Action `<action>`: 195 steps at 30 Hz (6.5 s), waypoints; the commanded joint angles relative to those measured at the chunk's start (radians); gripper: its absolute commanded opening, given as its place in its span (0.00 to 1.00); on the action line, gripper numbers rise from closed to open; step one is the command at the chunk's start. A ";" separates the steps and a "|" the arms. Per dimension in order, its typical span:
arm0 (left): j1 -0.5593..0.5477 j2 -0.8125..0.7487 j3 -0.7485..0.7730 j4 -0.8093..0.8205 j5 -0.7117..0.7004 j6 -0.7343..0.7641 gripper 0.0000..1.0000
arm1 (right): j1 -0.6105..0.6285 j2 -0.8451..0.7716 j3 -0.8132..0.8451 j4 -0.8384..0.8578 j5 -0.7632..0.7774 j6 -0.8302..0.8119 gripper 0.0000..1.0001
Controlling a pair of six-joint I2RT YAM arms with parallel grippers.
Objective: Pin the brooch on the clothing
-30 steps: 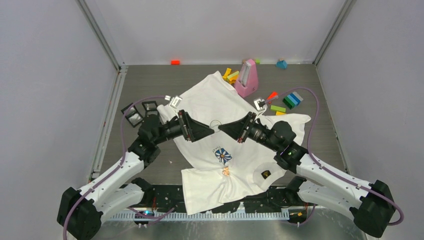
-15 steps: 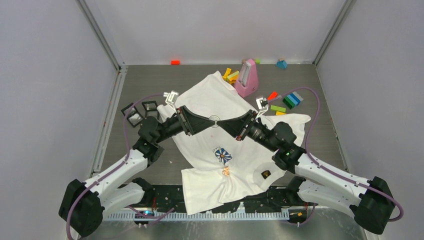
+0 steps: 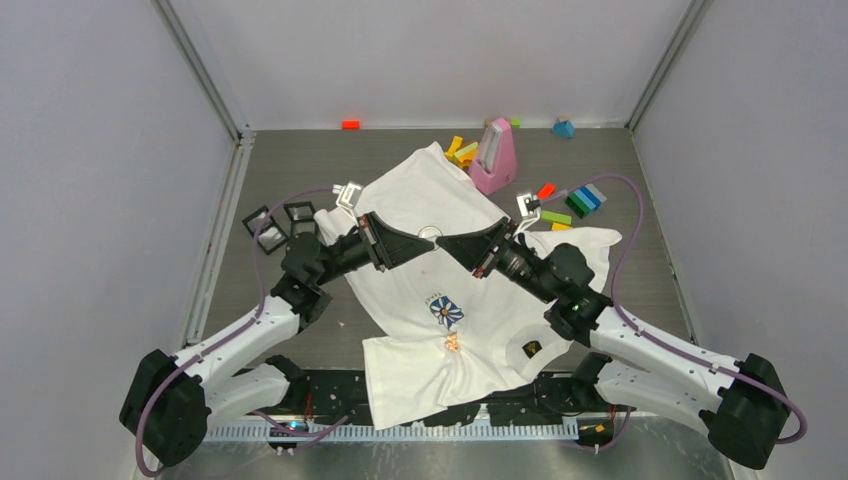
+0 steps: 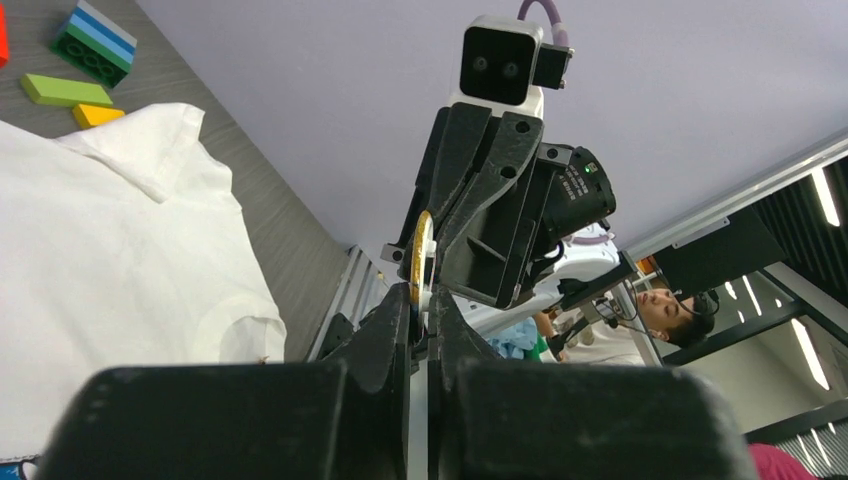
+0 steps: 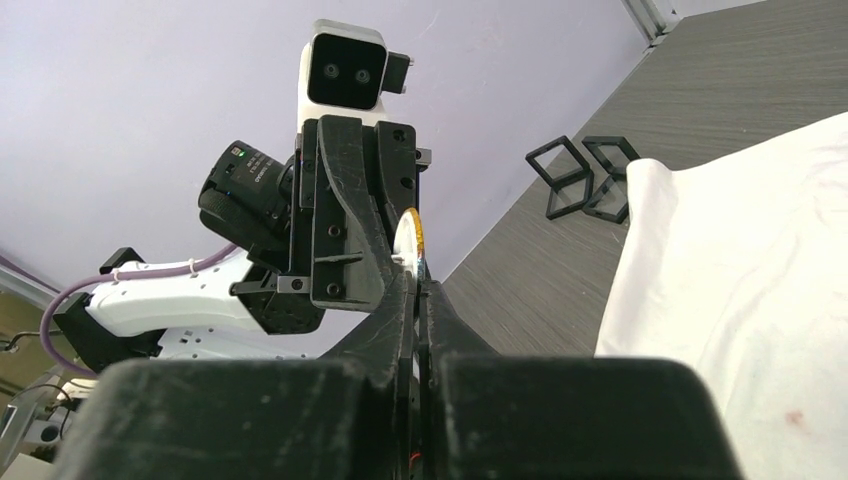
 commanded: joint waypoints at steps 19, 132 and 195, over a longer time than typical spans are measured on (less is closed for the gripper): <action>-0.009 0.061 0.220 -0.438 0.514 0.336 0.00 | -0.055 -0.106 0.137 -0.473 -0.267 -0.084 0.63; 0.013 0.111 0.333 -0.519 0.576 0.478 0.00 | -0.055 -0.186 -0.009 -0.210 -0.301 0.111 0.46; 0.025 0.251 0.383 -0.771 0.483 0.576 0.00 | -0.045 -0.142 0.112 -0.655 -0.013 -0.067 0.34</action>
